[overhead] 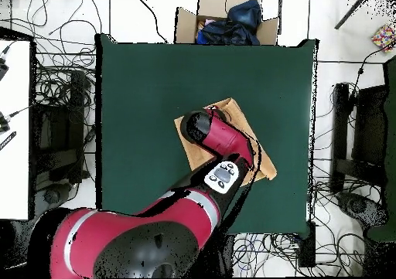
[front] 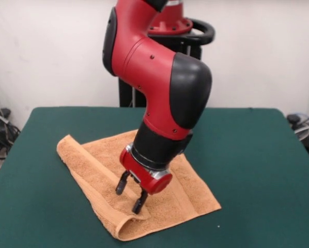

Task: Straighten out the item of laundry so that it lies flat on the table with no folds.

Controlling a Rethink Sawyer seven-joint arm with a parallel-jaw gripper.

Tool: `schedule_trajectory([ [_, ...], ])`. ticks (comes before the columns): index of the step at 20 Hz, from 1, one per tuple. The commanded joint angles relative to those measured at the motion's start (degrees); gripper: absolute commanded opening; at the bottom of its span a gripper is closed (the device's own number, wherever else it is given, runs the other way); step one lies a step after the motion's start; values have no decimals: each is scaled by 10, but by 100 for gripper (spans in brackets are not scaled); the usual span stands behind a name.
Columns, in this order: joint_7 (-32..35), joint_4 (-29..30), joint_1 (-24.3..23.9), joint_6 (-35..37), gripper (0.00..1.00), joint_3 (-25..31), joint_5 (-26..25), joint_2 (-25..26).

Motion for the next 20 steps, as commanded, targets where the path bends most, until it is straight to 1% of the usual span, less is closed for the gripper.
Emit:
schedule_trajectory([
  [1, 141, -15, 4, -3, 100, 18, 24, 31],
  [7, 141, -14, 5, 7, 100, 21, 26, 30],
  [12, 113, -13, -20, 35, 100, 63, 15, 8],
  [16, 119, -19, -16, 35, 100, 60, 18, 6],
  [20, 109, -61, -22, 69, 100, 43, 13, 17],
])
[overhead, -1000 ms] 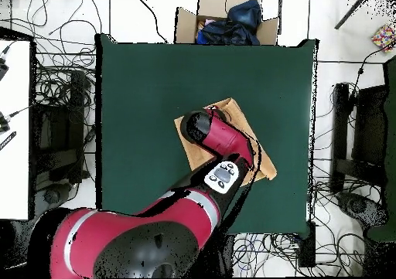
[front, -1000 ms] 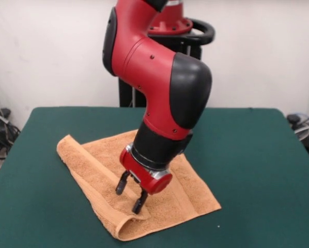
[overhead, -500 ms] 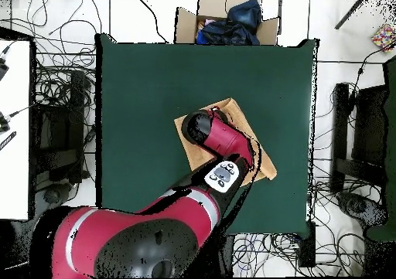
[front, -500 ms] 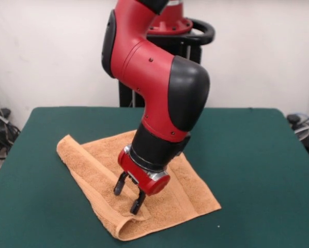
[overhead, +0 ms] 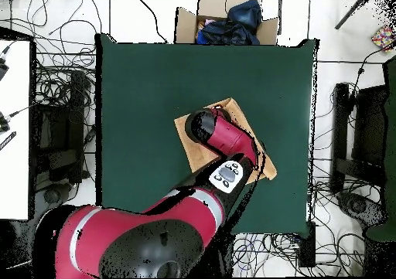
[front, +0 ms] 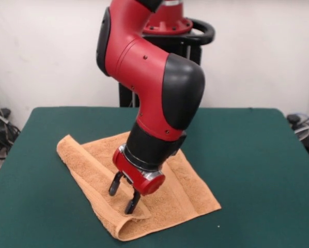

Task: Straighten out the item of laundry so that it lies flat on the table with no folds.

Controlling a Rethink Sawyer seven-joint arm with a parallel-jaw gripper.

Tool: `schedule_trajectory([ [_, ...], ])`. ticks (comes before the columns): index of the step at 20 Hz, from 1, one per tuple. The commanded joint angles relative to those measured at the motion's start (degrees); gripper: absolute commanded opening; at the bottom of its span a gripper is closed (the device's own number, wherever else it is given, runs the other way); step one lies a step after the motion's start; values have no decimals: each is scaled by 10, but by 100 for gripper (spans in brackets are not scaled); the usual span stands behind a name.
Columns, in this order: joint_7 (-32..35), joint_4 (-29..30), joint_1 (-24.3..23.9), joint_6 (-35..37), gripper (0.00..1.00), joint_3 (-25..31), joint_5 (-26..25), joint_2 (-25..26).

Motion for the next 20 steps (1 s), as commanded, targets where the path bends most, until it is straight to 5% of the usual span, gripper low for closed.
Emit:
schedule_trajectory([
  [1, 109, -56, -13, 70, 100, 49, 14, 14],
  [7, 111, -39, -28, 49, 100, 96, 23, -6],
  [20, 112, -55, -29, 77, 100, 99, 21, -5],
])
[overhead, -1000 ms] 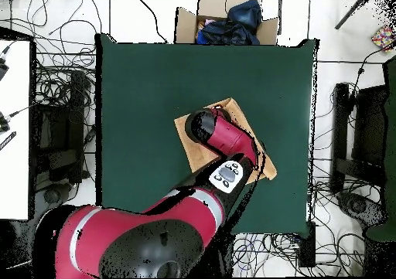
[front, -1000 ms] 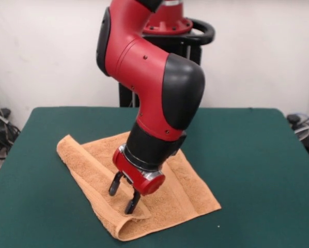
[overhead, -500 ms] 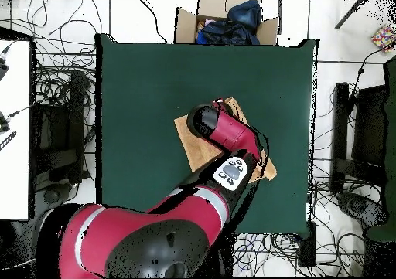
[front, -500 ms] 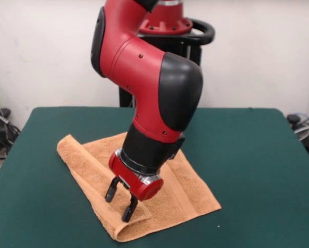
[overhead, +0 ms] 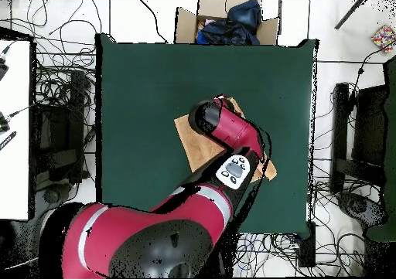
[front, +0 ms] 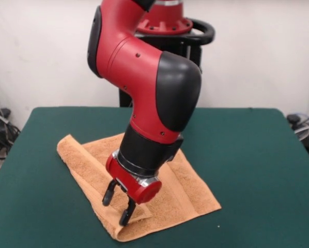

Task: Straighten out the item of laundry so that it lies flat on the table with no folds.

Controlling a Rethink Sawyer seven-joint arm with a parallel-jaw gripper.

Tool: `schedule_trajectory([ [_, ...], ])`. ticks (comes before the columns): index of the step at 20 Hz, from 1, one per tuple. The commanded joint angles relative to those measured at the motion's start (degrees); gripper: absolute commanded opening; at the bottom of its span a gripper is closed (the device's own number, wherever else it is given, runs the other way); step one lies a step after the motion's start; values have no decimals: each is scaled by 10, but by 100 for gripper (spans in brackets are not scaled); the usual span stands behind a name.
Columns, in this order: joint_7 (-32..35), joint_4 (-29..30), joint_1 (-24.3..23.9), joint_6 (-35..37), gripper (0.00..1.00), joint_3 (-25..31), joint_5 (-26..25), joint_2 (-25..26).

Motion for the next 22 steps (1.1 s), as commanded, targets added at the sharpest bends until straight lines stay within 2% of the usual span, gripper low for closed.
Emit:
schedule_trajectory([
  [1, 111, -20, -14, 79, 100, 95, 21, -3],
  [8, 133, -19, -2, 84, 100, 89, 32, 2],
  [14, 150, -46, 18, 200, 100, 38, 13, 25],
  [16, 154, -53, 27, 211, 100, 15, 5, 36],
  [22, 118, 0, 5, 109, 100, 70, 11, 13],
])
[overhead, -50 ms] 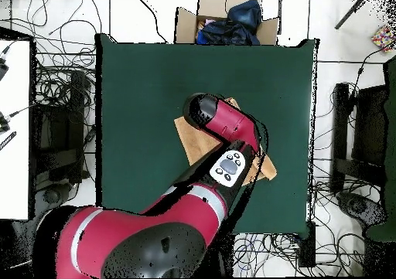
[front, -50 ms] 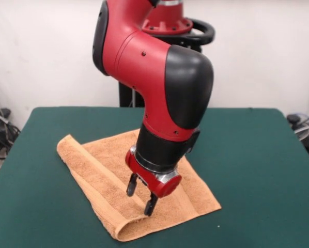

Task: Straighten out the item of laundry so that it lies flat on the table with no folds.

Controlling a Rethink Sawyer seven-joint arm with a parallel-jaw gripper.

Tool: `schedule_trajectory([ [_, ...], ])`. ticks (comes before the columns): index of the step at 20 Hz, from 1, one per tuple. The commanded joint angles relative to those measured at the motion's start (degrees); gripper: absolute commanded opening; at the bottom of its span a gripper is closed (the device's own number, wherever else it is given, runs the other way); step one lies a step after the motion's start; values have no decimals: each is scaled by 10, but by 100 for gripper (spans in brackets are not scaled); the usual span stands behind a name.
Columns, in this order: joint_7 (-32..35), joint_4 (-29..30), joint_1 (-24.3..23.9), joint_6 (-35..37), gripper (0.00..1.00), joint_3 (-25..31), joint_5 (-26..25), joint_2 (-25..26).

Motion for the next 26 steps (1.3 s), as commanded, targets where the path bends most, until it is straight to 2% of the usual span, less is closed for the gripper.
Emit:
schedule_trajectory([
  [1, 115, 33, -10, -50, 100, 85, 8, 14],
  [8, 128, 27, -2, -83, 100, 68, 7, 23],
  [14, 109, 37, -20, -39, 100, 103, 11, 6],
  [20, 146, 45, 4, 5, 100, 90, 23, 0],
  [26, 134, 82, -5, -37, 100, 119, 29, -17],
])
